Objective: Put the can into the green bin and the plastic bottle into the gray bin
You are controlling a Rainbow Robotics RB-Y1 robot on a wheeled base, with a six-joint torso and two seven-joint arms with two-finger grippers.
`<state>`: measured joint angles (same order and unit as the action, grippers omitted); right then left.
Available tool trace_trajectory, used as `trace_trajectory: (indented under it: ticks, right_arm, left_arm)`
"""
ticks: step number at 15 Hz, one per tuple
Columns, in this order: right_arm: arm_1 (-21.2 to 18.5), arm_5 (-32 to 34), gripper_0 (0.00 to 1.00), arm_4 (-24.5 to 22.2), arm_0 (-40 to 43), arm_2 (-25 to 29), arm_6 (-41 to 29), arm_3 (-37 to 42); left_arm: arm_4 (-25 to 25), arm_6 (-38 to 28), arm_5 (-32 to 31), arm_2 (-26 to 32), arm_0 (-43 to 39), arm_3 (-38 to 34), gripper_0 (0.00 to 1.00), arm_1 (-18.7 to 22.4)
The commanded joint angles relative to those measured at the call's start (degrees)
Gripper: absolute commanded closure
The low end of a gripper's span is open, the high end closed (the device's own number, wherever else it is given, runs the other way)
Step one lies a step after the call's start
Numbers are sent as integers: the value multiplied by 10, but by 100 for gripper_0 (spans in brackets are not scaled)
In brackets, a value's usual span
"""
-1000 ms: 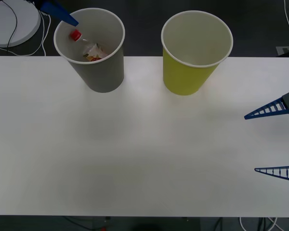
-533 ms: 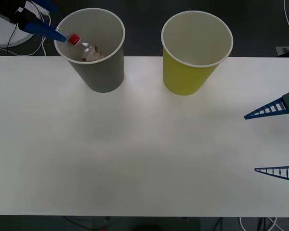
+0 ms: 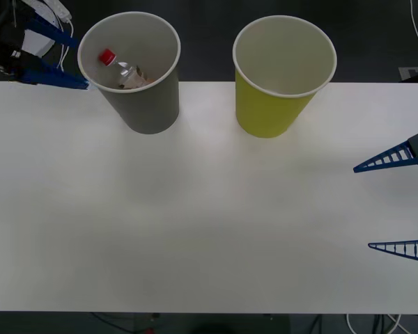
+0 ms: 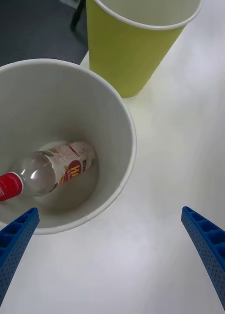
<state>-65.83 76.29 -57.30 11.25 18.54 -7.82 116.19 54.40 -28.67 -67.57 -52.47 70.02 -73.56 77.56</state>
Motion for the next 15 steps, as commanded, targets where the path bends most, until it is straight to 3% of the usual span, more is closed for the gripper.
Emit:
trace_trajectory:
  ticks: [1,9,15]
  right_arm:
    - [0,0,0,0,0,0,0,0]
    - [0,0,0,0,0,0,0,0]
    - [0,0,0,0,0,0,0,0]
  left_arm:
    - [-35,44,7,0,-29,-6,0,14]
    - [-121,191,25,0,-113,-40,0,63]
    - [-200,319,25,9,-189,-41,0,72]
